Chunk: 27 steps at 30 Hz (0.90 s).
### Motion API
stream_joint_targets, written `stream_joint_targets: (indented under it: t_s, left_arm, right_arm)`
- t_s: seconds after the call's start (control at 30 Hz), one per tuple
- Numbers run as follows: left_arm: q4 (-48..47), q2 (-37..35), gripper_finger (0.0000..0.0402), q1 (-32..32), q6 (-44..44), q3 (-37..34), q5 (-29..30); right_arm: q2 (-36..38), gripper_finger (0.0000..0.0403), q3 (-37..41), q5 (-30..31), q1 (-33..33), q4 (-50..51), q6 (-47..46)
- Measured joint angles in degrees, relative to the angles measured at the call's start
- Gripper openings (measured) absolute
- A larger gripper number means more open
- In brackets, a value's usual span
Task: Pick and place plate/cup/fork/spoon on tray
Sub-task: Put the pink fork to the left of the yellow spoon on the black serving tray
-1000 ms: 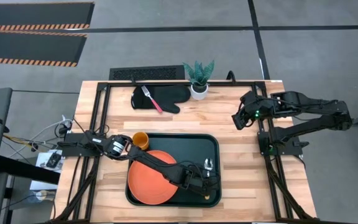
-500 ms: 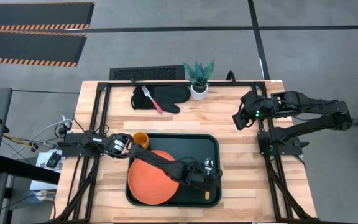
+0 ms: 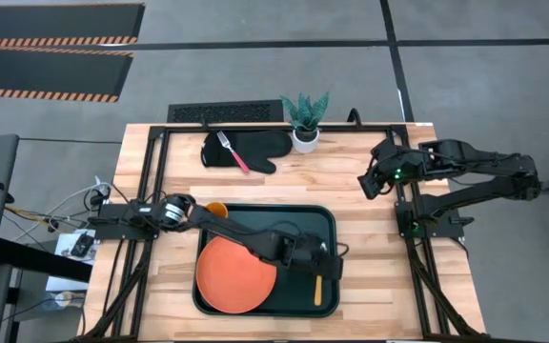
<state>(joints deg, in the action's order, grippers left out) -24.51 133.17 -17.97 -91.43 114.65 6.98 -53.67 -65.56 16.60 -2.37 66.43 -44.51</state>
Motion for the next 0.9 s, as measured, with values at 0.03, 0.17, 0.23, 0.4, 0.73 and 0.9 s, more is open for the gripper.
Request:
stream_joint_targets:
  t_s: [0.03,0.17,0.23,0.4,0.73,0.9]
  left_arm:
    - [-0.2,-0.9,0.0151,0.3,1.3,0.0,0.0]
    - [-7.6,-6.0,0.0151,2.1,3.9,0.0,2.7]
    - [-14.0,-9.1,0.0149,3.4,5.1,0.0,5.9]
    - [-32.9,-17.2,0.0140,7.8,3.9,0.0,18.3]
    - [-52.7,-23.5,0.0132,24.1,4.9,-0.8,25.8]
    - [-49.6,-23.3,0.0132,31.8,2.4,-6.8,26.3]
  right_arm:
    - [0.4,0.0239,0.0,0.0,0.0,0.0,0.0]
    - [2.6,0.0239,0.0,0.1,0.0,0.0,0.0]
    - [4.0,0.0239,0.0,0.2,0.0,0.0,0.6]
    - [7.0,0.0239,0.0,0.5,0.0,0.0,1.1]
    - [8.1,0.0239,0.0,1.6,0.0,-0.1,1.0]
    - [7.1,0.0239,0.0,3.4,0.0,0.0,-1.9]
